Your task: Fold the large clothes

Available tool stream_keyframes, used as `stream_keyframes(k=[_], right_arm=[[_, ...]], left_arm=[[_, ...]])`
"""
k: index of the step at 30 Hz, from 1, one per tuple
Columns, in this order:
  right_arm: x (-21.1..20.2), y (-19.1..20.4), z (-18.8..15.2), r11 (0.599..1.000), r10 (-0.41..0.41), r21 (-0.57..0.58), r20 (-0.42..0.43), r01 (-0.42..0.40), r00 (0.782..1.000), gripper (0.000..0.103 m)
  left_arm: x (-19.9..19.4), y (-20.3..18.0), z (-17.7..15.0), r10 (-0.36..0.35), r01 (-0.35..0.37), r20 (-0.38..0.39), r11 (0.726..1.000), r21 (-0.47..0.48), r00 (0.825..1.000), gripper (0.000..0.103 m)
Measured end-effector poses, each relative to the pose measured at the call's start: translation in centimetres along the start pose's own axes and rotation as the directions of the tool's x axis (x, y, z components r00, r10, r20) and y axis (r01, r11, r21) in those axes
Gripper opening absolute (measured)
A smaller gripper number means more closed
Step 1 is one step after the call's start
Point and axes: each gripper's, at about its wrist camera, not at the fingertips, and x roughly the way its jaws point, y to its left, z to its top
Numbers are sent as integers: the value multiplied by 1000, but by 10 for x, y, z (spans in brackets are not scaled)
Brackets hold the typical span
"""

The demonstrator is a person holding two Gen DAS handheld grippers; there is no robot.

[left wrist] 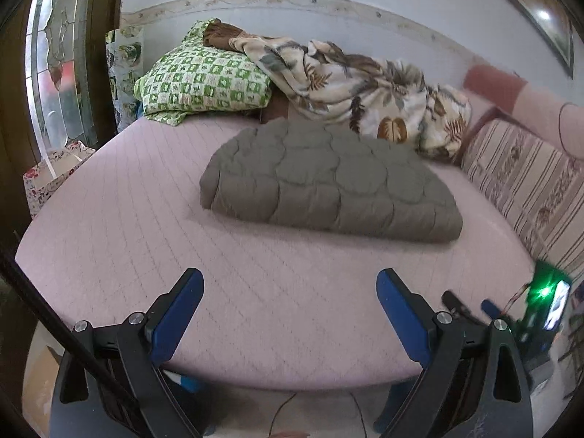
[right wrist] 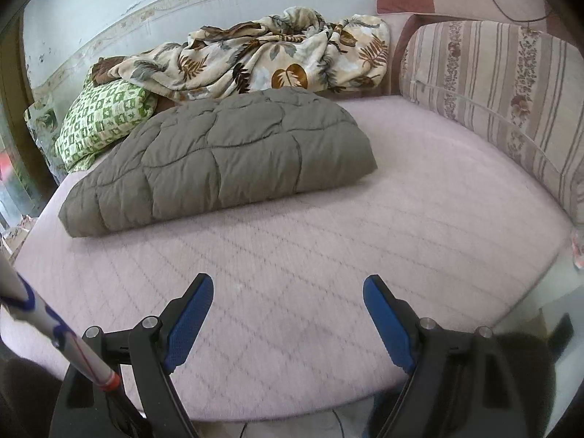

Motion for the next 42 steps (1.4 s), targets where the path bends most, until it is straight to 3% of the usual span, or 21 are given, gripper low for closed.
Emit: stream_keyframes(k=[7,13,34,42], right_arm=[[-15,0,-2,999,-42,-13,-12,42,999,88],[-21,2,-7,996,-75,-47,-16,74,997,89],[-5,1,-7,988,-142,-62,-33,140,989,89],[-3,5,-8,984,-156,-96,-28,152,987,90]], left_arm=[[-5,3,-5,90,-90,11,996,13,996,95],[7,7,-9,118,-118,-44,993,13,992,95],[49,1,-25,112,-106,-191,994,42,975,95],[51,-3,-27,113,-104,-192,993,52,975,95]])
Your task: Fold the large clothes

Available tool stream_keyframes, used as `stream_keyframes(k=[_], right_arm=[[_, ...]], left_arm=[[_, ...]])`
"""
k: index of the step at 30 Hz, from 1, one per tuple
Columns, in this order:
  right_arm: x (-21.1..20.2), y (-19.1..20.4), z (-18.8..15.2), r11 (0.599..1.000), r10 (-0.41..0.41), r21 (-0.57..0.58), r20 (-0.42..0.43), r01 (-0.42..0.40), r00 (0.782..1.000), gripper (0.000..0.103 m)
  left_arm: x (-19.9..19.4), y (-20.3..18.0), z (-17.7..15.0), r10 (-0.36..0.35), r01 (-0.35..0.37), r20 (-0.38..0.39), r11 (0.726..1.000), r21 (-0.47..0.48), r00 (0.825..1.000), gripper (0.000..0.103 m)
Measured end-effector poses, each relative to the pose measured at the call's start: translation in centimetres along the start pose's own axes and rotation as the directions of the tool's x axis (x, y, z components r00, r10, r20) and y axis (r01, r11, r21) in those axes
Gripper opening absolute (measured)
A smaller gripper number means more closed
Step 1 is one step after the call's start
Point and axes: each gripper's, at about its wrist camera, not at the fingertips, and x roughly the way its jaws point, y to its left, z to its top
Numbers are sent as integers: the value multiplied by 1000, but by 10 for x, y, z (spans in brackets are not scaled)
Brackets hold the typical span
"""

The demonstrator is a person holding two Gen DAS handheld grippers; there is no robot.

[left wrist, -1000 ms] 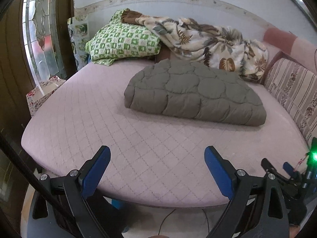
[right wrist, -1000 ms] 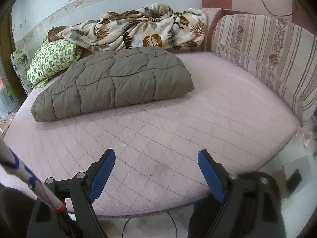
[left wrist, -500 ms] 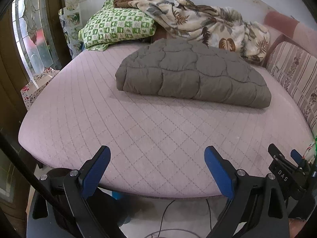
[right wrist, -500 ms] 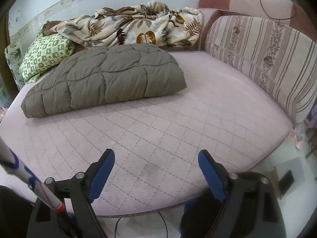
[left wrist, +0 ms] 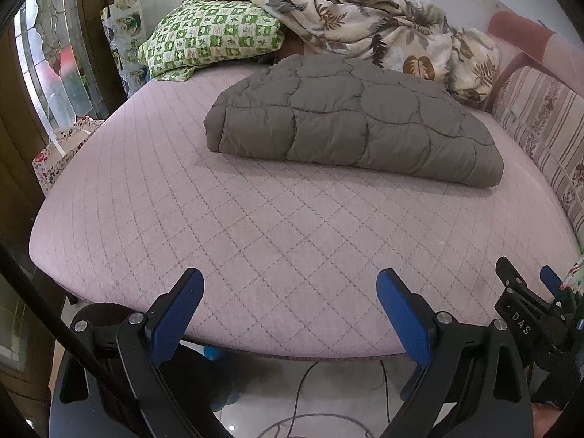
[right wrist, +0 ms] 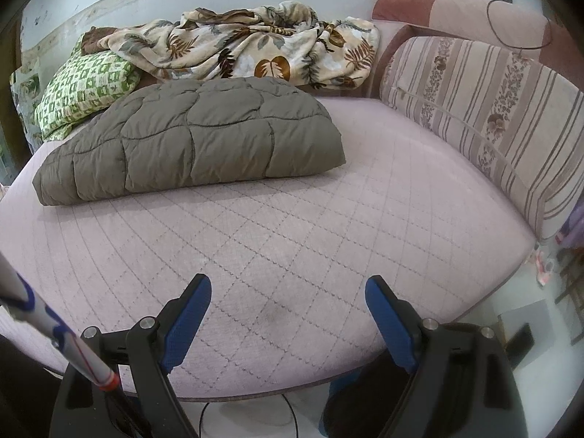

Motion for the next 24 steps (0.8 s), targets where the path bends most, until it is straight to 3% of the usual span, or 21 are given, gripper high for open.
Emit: stream_keyframes(k=[12,24], right_arm=[[-11,11,0,997,-36,-71,59,40,998,91],[-13,15,-1,996,-31,-82,46,35,998,91]], left_arm=[[1,0,0,3,-3,-2,1000,1,1000,95],[1,-5,-4,14,-14,5,1000,18,1000,95]])
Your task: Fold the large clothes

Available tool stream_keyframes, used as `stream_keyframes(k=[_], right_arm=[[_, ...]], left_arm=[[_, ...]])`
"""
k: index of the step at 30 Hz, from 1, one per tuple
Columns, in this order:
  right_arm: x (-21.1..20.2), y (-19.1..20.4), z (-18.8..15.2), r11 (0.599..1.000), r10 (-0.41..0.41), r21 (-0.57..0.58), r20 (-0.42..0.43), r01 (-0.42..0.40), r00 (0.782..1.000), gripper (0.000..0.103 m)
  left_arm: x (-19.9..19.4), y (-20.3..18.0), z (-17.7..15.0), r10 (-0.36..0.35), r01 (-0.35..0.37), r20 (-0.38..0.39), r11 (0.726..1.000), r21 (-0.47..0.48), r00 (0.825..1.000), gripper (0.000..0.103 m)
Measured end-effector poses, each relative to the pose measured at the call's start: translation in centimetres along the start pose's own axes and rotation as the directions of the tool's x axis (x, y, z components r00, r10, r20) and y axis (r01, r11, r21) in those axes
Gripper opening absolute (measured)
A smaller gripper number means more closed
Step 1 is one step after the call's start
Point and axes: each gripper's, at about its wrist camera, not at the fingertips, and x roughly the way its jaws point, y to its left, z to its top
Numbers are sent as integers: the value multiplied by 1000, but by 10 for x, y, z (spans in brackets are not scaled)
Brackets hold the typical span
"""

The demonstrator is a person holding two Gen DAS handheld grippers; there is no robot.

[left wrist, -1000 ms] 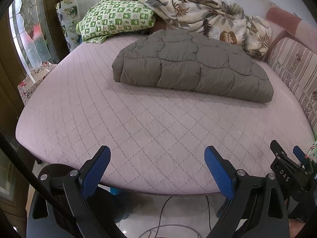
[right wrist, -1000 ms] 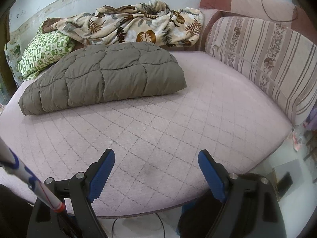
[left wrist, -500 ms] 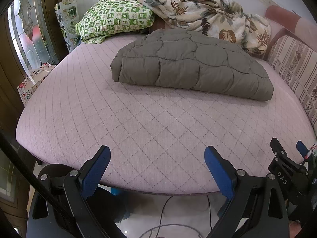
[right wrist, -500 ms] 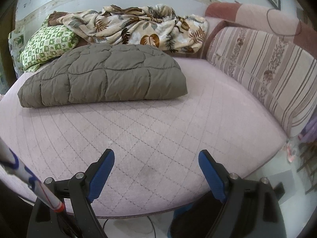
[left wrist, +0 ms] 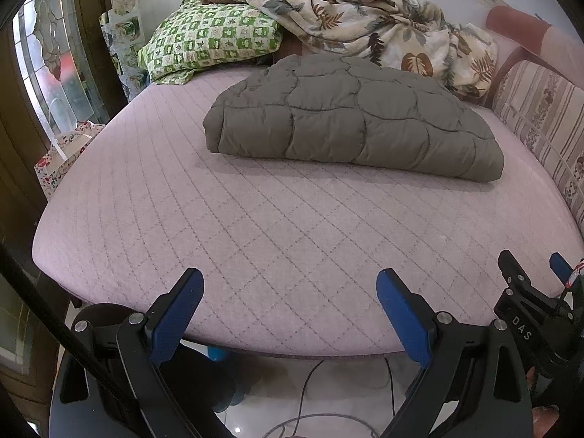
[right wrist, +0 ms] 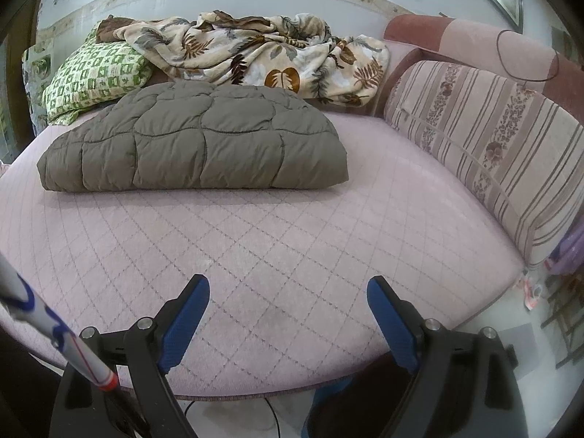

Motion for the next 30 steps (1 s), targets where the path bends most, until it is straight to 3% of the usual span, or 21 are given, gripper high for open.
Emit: stream_keyframes(k=[30], right_arm=[[3,6,-1,1000,17,-8,-7,-17,1000,92]], left_arm=[[11,-3,-4,-14,14,-45,1000,6,999,95]])
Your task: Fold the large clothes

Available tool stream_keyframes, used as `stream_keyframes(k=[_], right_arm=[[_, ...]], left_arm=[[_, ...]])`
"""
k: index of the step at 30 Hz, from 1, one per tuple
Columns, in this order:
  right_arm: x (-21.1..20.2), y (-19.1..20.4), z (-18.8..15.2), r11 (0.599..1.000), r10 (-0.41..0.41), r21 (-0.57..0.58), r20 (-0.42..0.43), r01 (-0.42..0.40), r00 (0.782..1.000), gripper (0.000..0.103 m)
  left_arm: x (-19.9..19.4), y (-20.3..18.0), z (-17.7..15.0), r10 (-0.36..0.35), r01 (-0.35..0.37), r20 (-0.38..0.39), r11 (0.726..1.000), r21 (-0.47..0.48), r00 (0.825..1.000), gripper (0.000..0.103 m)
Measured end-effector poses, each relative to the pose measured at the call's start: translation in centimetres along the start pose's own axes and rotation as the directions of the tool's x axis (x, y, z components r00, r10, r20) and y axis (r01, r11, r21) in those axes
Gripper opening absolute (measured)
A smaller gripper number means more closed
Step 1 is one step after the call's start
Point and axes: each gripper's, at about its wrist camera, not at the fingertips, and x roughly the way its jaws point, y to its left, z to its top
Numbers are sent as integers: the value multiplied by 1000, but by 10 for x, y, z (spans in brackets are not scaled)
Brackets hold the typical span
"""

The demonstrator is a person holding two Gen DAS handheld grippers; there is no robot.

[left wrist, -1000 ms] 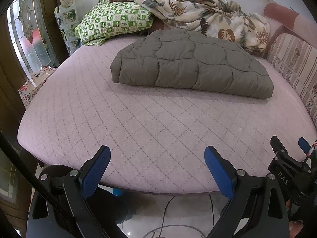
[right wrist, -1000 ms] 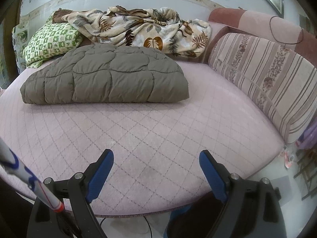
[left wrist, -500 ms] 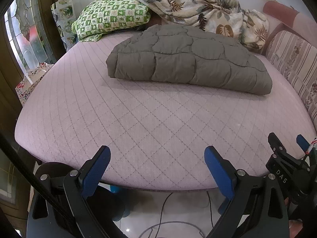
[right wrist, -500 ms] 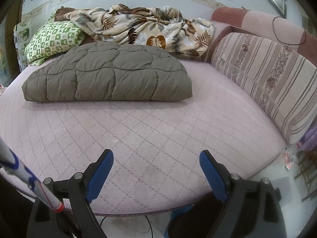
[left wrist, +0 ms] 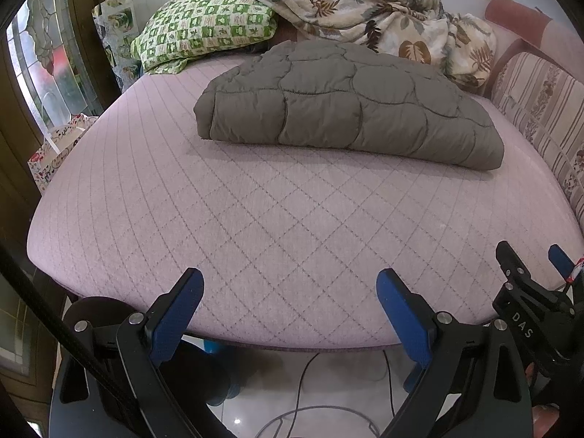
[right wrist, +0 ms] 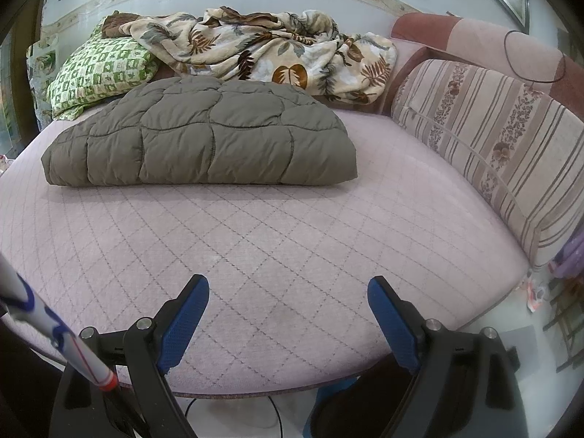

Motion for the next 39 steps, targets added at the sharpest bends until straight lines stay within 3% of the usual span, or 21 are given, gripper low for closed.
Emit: stream_keyframes(k=[39], right_arm=[[-5,30,10,993,83,-89,36,-80,996,93]], left_arm=[[25,21,5,43,-46,-57,997,-56,997,95]])
